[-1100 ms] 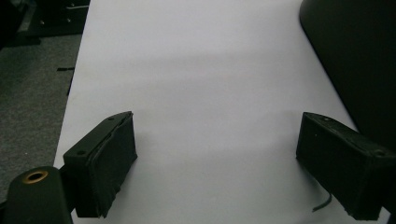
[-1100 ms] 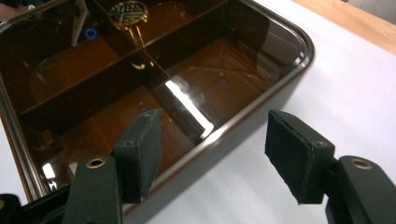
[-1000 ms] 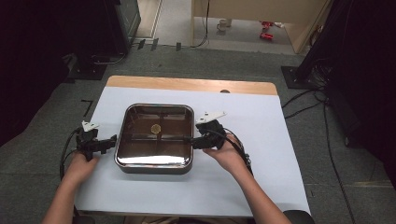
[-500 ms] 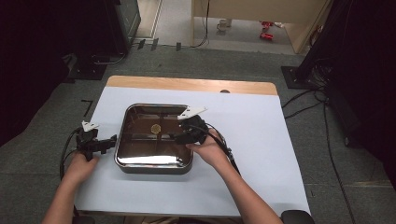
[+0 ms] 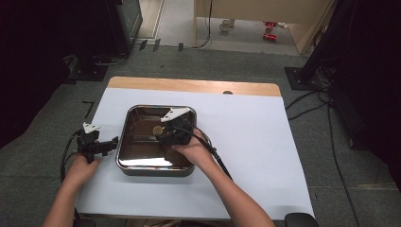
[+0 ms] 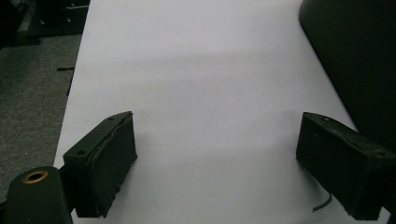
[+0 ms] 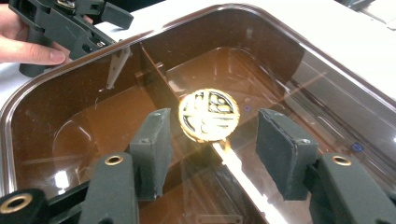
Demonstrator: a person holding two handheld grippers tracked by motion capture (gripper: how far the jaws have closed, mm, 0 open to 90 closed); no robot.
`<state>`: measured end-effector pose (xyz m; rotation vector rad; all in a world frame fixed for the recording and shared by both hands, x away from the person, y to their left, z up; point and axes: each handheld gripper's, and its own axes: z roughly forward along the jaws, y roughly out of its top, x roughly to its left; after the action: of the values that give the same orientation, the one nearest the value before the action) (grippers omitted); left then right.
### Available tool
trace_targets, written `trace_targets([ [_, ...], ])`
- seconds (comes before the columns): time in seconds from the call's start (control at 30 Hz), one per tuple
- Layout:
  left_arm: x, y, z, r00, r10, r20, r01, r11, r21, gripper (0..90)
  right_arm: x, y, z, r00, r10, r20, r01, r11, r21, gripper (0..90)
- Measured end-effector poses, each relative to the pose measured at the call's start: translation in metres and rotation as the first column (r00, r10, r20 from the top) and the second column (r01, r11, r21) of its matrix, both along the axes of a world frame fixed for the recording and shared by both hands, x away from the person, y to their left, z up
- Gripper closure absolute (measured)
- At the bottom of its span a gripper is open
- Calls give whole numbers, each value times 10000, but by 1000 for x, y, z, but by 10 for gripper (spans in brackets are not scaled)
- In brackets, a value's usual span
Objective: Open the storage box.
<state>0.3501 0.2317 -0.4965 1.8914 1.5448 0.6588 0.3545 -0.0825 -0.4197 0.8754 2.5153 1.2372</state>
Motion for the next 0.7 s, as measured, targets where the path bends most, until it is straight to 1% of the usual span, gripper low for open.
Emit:
trace_targets([
  [0.07, 0, 0, 0, 10000, 1, 0, -1, 10000, 1, 120, 1, 5, -1, 10000, 67, -31, -68, 10000, -69, 464],
  [0.17, 0, 0, 0, 10000, 4, 3, -4, 10000, 2, 120, 1, 10, -3, 10000, 80, 22, -80, 10000, 15, 485],
  [0.27, 0, 0, 0, 10000, 16, 18, -16, 10000, -20, 120, 2, 14, -5, 10000, -24, 67, 25, 9999, -105, 523],
  [0.4, 0, 0, 0, 10000, 11, 23, -11, 10000, -7, 120, 4, 16, -6, 9998, -118, 134, 120, 9998, -152, 574],
  [0.5, 0, 0, 0, 10000, 6, 24, -6, 10000, 1, 120, 5, 15, -6, 10000, -59, 75, 60, 9999, -130, 583],
  [0.6, 0, 0, 0, 10000, 19, 22, -19, 10000, -11, 120, 5, 16, -4, 9999, -66, 116, 69, 9996, -291, 586],
  [0.7, 0, 0, 0, 10000, 20, 24, -20, 10000, -13, 120, 6, 17, -2, 10000, -43, -1, 43, 9990, -442, 588],
])
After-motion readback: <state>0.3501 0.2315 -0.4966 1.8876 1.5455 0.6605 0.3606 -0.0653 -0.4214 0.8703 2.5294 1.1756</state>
